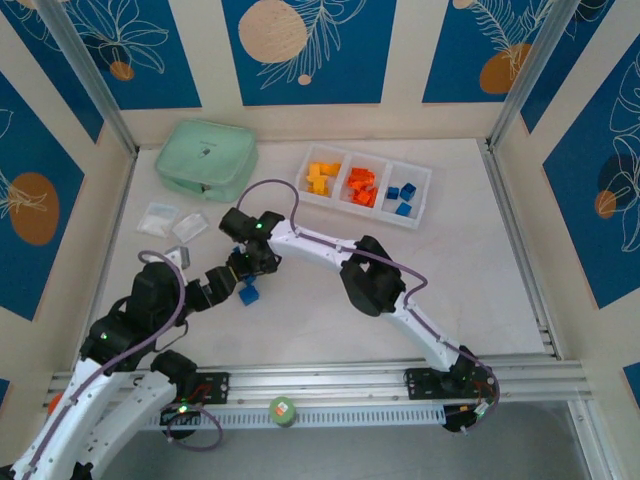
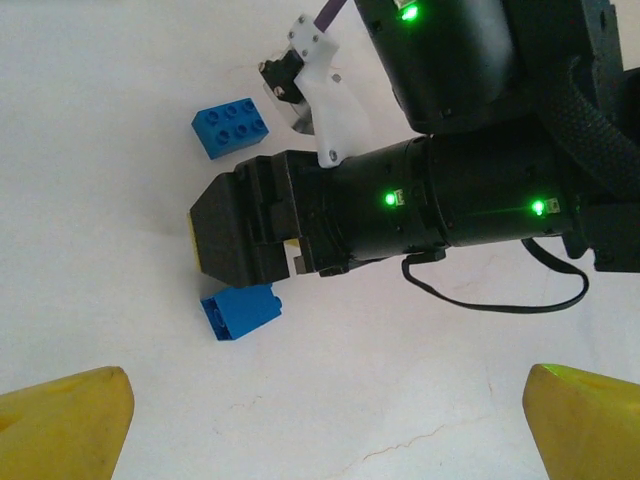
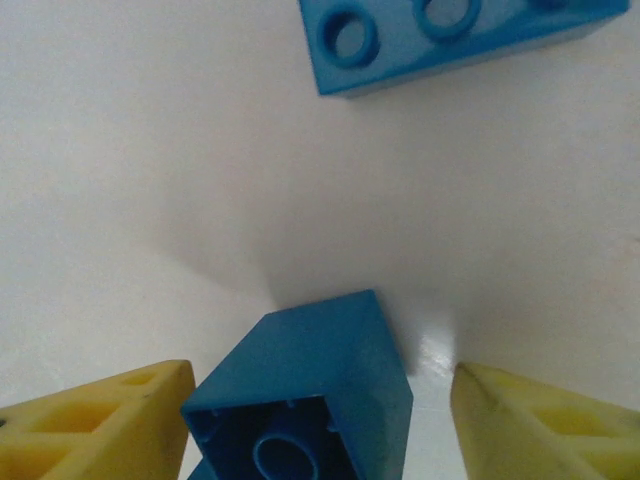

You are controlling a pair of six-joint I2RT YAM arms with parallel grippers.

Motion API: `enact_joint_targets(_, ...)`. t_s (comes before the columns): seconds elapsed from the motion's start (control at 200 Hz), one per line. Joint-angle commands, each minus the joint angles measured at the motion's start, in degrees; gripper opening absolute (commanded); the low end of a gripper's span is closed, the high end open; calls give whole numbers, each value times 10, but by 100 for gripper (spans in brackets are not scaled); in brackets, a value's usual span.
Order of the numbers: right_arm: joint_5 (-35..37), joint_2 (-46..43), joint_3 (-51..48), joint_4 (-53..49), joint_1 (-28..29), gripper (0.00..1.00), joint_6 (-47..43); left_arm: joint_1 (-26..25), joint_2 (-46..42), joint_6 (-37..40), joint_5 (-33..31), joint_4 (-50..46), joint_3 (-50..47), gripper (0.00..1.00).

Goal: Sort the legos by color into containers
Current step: Pick up the lego from the center of the table.

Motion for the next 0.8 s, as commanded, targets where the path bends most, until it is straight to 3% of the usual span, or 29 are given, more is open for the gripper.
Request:
enact_joint_targets(0.0,26,20,33,-37,4,63,-3,6,-5,-8,-8,-2,-10,99)
enact_joint_targets(0.505,51,-1,38,-63,-1,33,-11,6,2,-12,4,17,-12,99)
enact_joint_targets(0.795,8,-144,-79,0,-43,27,12,6,40,7,26,48,16,99)
